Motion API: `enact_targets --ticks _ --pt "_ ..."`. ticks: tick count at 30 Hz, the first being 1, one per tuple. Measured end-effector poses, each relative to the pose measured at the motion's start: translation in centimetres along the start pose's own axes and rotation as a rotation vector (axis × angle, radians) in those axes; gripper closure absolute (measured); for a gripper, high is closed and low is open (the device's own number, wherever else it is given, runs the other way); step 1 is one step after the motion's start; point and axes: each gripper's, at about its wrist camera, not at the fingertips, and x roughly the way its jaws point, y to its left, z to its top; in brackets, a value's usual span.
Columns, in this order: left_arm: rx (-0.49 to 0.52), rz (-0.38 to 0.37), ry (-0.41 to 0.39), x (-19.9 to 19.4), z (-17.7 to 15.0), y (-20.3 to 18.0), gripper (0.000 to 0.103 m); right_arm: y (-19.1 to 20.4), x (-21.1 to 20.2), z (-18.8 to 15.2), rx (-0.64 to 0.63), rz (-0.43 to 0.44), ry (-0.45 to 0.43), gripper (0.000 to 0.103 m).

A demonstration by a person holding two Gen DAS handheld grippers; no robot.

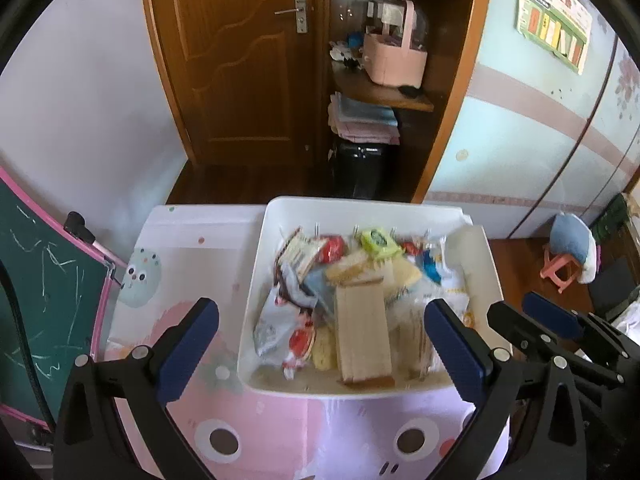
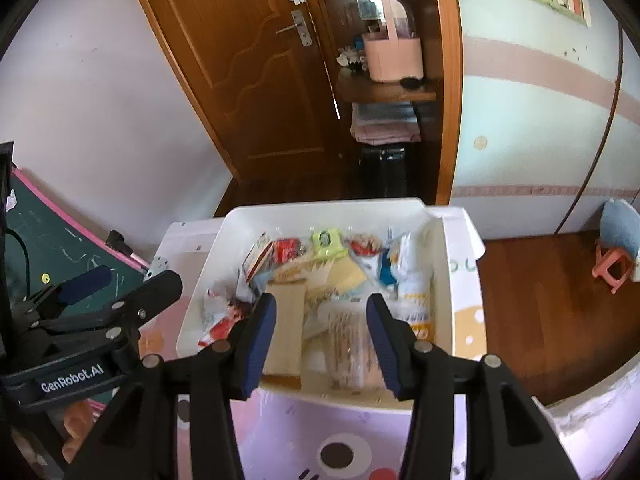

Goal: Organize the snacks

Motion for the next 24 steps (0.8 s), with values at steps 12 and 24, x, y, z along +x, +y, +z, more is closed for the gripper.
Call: enact_targets --ticks 12,24 --pt "0.047 0.0 0.038 -4.9 -6.5 2.0 0.001 1.9 -4.0 -6.3 0.029 -0.018 0.044 0.036" --pt "0.074 0.011 0.048 -13.9 -11.5 4.5 0.001 5.8 -12.5 -10.7 0.046 -0.006 0.052 0.03"
